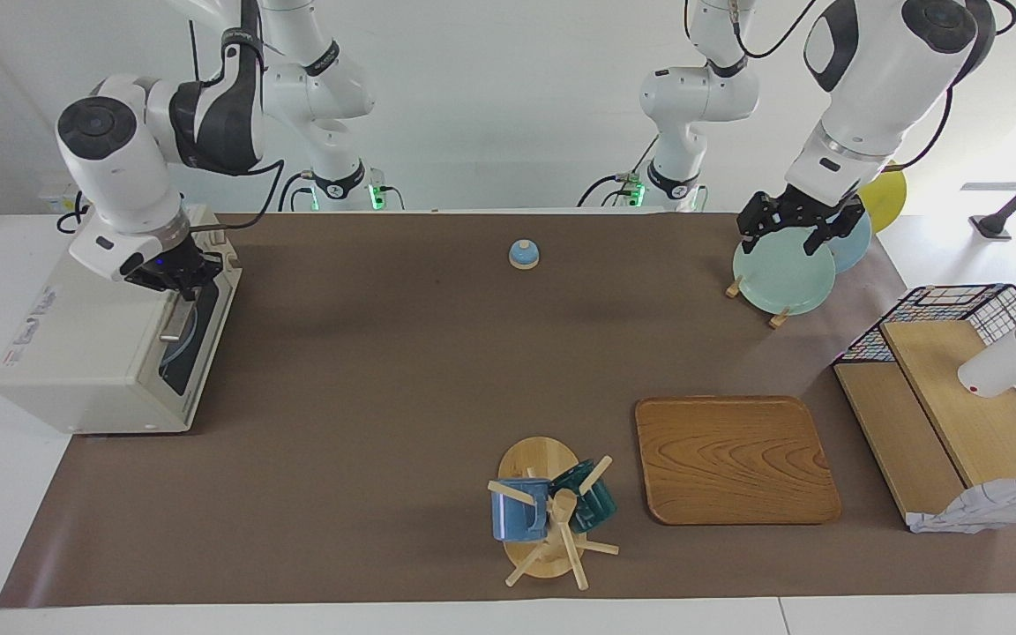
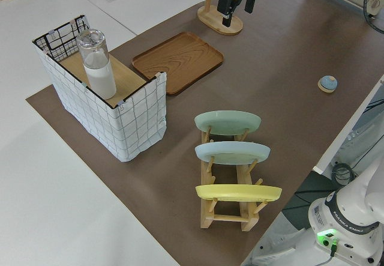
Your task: Put eggplant into oven
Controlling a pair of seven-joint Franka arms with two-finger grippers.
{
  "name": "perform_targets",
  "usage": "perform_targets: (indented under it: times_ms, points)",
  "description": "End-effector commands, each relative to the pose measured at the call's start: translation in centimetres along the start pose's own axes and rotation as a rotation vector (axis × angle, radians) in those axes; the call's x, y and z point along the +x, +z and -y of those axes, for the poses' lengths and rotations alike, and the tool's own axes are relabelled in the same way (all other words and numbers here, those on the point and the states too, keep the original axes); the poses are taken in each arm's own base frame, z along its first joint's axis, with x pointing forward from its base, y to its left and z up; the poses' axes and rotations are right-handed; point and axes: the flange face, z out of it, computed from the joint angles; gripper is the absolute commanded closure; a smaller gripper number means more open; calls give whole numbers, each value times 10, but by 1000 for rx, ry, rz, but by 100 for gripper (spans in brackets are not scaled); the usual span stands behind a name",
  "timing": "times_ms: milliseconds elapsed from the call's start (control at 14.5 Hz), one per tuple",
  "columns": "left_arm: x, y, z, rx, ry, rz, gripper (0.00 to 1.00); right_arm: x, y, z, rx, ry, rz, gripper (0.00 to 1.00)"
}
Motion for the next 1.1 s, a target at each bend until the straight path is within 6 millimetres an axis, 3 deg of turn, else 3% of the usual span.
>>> perform_targets:
  times_ms: [0, 138, 275, 1033]
  points:
    - [0, -4, 3, -13, 1, 4, 0, -10, -34, -2, 117, 25, -39, 90]
    - [0, -4, 3, -13, 1, 4, 0, -2, -52, -4, 183, 42, -68, 67]
    - [0, -4, 3, -13, 1, 4, 0, 0, -56, -4, 183, 46, -71, 0]
    - [0, -4, 2, -12, 2, 4, 0, 9, -61, 4, 189, 118, -47, 0]
